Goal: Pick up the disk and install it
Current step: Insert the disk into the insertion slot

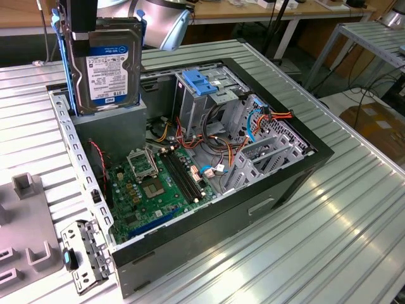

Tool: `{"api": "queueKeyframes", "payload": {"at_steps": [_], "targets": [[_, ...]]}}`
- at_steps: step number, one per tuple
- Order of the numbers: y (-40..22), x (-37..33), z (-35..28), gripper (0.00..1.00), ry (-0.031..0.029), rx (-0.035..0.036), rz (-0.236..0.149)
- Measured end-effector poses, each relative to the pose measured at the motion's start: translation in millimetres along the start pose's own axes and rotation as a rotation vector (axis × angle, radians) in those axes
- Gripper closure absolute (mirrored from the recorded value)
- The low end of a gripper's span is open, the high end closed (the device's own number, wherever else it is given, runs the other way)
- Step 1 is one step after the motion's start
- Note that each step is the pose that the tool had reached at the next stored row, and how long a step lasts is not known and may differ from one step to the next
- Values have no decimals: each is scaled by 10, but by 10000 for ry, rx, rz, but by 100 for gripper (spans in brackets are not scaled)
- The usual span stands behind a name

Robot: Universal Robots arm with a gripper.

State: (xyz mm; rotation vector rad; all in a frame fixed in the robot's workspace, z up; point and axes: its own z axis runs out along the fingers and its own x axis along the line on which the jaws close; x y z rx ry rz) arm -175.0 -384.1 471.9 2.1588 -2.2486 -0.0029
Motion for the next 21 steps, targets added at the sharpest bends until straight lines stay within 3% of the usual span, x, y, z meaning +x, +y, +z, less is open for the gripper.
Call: {"api": "queueKeyframes", "payload": {"at_steps": [11,21], "targets": [[-2,6,3,63,0,0,-1],[-105,5,2,63,38,2,1]]}}
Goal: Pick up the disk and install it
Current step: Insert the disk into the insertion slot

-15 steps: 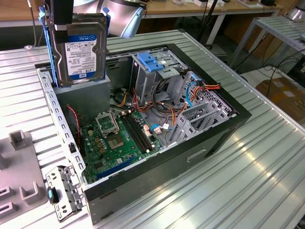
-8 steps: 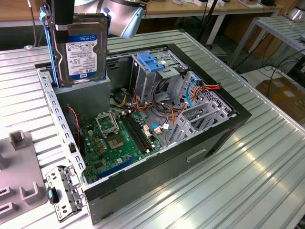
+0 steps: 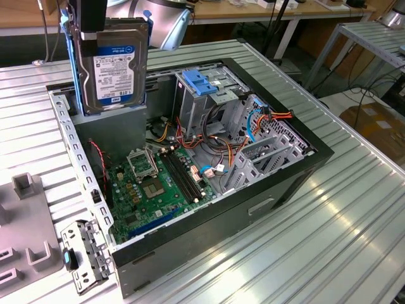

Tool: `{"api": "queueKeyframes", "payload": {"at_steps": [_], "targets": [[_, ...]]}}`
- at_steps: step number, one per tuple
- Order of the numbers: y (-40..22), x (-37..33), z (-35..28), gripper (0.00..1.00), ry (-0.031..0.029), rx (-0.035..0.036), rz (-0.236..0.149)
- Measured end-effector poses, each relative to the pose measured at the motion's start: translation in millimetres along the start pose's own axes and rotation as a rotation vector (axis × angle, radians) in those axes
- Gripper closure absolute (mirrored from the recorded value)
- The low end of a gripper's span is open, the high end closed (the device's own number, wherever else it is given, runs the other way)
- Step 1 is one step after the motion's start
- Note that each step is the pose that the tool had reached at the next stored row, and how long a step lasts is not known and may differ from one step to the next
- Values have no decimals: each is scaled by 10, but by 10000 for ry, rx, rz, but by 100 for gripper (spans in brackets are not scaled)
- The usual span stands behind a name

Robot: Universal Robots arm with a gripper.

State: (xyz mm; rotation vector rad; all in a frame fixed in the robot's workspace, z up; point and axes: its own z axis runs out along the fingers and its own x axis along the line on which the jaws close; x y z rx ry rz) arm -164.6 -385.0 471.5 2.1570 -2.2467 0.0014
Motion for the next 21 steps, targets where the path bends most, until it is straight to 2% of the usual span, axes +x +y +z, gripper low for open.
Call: {"api": "queueKeyframes", "payload": {"at_steps": [6,11,16,21], "targets": [[-22,59,2,63,4,0,0],[-28,176,6,63,3,1,0],[-56,225,6,63,7,0,0],[-91,240,6,63,10,0,0]]}}
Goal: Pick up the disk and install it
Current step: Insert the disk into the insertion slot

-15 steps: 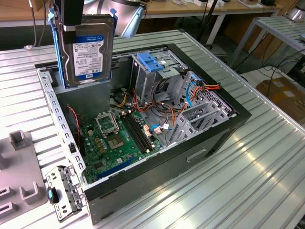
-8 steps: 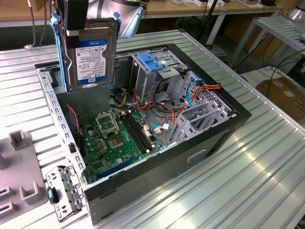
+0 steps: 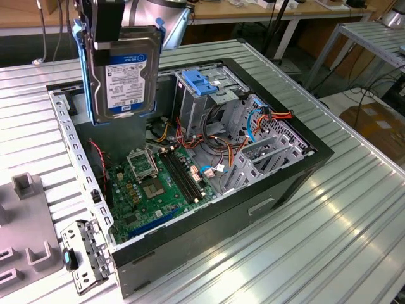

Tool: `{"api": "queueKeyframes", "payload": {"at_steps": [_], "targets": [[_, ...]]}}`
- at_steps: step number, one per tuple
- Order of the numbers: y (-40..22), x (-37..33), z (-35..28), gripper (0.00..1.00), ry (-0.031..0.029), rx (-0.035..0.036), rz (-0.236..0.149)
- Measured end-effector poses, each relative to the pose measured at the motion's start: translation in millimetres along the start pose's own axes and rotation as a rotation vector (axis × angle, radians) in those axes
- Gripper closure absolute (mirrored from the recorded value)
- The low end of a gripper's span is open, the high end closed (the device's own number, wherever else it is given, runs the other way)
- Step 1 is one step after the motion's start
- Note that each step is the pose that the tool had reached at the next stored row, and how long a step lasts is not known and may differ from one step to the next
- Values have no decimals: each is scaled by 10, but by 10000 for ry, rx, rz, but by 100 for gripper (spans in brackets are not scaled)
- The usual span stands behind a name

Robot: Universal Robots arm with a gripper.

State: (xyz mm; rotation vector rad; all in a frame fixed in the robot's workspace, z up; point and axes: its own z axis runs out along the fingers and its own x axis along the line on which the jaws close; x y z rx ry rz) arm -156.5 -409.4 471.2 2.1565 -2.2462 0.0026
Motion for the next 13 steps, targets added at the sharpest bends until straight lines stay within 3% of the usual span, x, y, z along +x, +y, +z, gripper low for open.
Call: {"api": "queueKeyframes", "payload": {"at_steps": [3,5,9,10,11,13], "targets": [[-34,16,0,63,2,0,0],[-115,26,0,63,10,0,0],[-195,31,1,63,21,1,0],[-208,33,2,63,22,27,0],[-217,46,4,63,17,127,2],[-225,62,7,63,16,143,3]]}}
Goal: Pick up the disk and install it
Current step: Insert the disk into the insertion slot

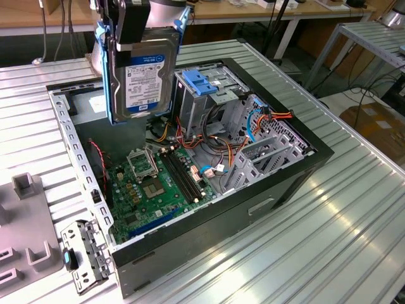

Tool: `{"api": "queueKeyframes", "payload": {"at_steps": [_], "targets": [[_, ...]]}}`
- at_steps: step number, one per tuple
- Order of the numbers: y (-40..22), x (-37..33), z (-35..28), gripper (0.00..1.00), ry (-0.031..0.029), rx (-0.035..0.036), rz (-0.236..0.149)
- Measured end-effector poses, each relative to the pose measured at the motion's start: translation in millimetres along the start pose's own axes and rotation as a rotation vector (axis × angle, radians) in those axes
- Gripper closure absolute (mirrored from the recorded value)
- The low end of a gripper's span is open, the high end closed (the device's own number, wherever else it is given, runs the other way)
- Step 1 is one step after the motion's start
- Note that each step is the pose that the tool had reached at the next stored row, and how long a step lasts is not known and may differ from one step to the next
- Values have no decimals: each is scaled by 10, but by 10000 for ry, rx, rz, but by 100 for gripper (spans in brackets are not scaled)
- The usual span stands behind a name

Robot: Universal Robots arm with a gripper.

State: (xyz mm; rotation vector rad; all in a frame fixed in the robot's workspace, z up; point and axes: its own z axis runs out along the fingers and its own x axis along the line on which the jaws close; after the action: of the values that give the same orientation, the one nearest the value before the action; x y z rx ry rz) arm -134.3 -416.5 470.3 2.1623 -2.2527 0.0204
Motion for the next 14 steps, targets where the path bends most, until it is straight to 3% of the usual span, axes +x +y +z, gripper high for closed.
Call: {"api": "queueKeyframes", "payload": {"at_steps": [8,13,14], "targets": [[-15,154,7,63,1,0,1],[-28,275,14,63,1,1,0],[-34,334,16,63,2,0,0]]}}
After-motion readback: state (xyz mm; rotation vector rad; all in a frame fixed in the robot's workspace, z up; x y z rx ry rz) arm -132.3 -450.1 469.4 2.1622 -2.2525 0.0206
